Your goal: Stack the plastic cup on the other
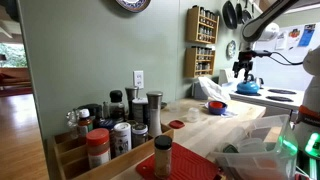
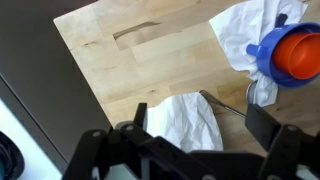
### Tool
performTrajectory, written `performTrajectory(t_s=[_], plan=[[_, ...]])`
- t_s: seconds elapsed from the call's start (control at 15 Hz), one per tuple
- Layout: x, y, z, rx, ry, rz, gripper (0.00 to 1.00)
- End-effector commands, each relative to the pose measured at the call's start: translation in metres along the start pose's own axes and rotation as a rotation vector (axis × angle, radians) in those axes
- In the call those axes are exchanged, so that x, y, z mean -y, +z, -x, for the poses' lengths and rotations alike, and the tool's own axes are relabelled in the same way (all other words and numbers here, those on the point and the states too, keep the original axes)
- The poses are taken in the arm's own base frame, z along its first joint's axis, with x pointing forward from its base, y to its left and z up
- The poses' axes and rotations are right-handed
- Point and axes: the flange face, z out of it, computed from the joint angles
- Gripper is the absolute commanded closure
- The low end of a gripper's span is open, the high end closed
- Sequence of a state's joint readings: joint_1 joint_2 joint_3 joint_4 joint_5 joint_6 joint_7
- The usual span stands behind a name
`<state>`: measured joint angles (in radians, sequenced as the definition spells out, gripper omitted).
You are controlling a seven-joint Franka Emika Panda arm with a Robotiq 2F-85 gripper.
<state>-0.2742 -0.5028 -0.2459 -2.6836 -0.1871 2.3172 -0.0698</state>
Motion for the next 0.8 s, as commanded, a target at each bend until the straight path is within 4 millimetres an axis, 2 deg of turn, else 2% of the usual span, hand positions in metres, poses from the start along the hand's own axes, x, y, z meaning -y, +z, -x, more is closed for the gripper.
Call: performTrajectory(t_s=[0.0, 0.27, 0.4, 0.53, 0.73], plan=[[0.000, 0.000, 0.000, 0.001, 0.000, 0.000, 0.00], [0.000, 0.000, 0.000, 0.001, 0.000, 0.000, 0.00], [0.021, 0.000, 0.002, -0.001, -0.038, 0.001, 0.00], [0.052, 0.000, 0.006, 0.005, -0.102, 0.018, 0.00], [0.113, 0.005, 0.019, 0.039, -0.209, 0.021, 0.00]])
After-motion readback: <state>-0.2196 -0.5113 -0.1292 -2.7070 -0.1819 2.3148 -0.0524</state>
